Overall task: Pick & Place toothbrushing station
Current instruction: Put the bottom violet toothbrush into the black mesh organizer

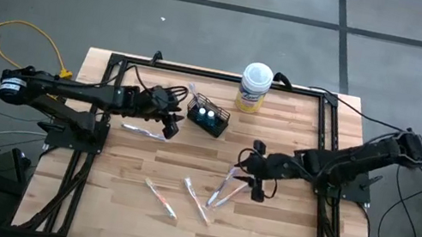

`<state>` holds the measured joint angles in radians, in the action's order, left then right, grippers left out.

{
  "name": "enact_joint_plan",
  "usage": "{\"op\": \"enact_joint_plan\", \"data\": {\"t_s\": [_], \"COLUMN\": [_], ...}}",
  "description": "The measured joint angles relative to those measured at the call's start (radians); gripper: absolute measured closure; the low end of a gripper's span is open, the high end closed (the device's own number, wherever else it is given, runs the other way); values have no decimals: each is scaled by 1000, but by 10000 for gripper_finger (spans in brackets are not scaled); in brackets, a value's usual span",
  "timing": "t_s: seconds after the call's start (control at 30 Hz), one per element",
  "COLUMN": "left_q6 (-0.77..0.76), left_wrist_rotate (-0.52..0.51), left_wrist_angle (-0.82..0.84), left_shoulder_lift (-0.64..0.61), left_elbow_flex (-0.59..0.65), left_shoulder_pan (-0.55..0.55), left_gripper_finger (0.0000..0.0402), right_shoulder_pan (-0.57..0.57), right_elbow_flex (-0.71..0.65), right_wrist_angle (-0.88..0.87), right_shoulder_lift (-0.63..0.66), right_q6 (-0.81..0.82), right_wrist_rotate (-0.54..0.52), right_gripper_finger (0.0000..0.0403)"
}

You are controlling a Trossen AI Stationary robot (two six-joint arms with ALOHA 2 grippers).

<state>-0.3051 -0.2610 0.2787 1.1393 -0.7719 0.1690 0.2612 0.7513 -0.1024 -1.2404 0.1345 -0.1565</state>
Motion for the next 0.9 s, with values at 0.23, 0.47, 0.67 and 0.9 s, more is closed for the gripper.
{"op": "enact_joint_plan", "data": {"t_s": [0.23, 0.47, 0.67, 0.9], "left_q6": [-1, -3, -3, 1], "left_wrist_rotate": [0, 1, 1, 3], "left_wrist_angle": [-24, -54, -60, -78], "left_shoulder_lift": [0, 0, 1, 1], "left_elbow_flex": [0, 0, 0, 0], "left_shoulder_pan": [-9, -9, -9, -9], "left_gripper_finger": [257, 257, 257, 257], "right_shoulder_pan": [-96, -151, -164, -163], "right_elbow_flex": [0, -2, -2, -2], "right_wrist_angle": [-83, -124, -46, 40], "right_shoulder_lift": [-10, -82, -231, -349], "right_q6": [-65, -149, -194, -244], "right_wrist_rotate": [218, 265, 264, 268], "right_gripper_finger": [241, 241, 241, 241]}}
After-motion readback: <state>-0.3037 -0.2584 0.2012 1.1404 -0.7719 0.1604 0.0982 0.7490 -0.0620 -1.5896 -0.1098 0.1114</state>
